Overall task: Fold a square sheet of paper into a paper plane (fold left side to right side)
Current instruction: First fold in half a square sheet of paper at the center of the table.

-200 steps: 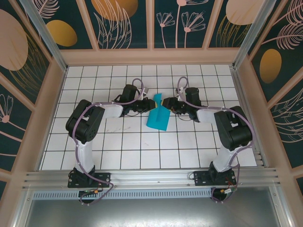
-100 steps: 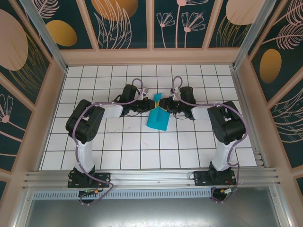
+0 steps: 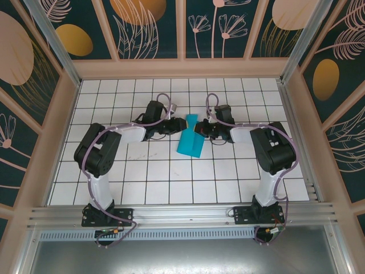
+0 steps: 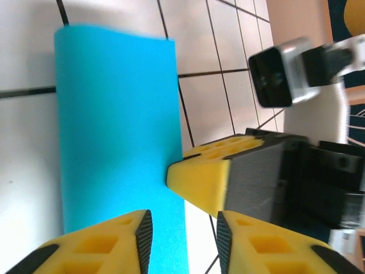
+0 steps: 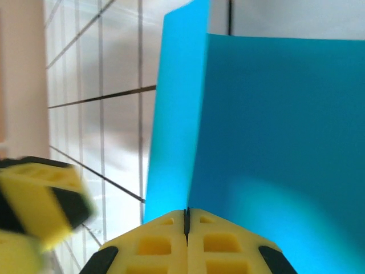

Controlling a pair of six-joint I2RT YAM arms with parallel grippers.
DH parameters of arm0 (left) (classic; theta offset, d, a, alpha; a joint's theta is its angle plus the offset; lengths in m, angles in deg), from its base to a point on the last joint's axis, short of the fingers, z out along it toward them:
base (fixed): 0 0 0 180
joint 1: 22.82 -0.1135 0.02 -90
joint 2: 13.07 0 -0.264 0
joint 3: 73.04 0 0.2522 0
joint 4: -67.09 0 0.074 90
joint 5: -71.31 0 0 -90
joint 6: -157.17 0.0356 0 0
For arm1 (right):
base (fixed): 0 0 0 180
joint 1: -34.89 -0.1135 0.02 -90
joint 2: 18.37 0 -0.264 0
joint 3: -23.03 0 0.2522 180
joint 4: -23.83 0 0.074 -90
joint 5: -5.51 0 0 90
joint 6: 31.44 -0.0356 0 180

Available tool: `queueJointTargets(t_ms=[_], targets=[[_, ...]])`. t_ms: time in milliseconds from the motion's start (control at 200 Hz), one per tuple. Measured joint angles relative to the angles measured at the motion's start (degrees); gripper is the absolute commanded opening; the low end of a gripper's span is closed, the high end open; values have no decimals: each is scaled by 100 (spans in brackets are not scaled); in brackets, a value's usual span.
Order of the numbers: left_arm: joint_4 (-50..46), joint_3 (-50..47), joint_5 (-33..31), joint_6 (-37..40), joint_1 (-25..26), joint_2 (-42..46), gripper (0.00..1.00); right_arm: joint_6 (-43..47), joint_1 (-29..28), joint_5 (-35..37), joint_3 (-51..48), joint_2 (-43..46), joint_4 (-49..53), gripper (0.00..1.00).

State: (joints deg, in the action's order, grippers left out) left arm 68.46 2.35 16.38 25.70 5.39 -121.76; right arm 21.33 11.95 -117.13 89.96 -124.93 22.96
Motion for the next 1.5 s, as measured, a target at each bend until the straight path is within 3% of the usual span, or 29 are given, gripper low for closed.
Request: queueJointTargets(t_ms=[205,520,1096,1501], targets=[[-229,9,-356,195,0,223,53,247,24,387,-35,103,452,0],[-503,378,-409,269,149,-503,59,396,46,737,-52,109,791,0],[-922,848,-660,492,348,-1073,36,439,44,866,-57,212,909,2],[-1139,960,-1010,678,457,-1060,45,566,44,968,-57,273,1102,4]])
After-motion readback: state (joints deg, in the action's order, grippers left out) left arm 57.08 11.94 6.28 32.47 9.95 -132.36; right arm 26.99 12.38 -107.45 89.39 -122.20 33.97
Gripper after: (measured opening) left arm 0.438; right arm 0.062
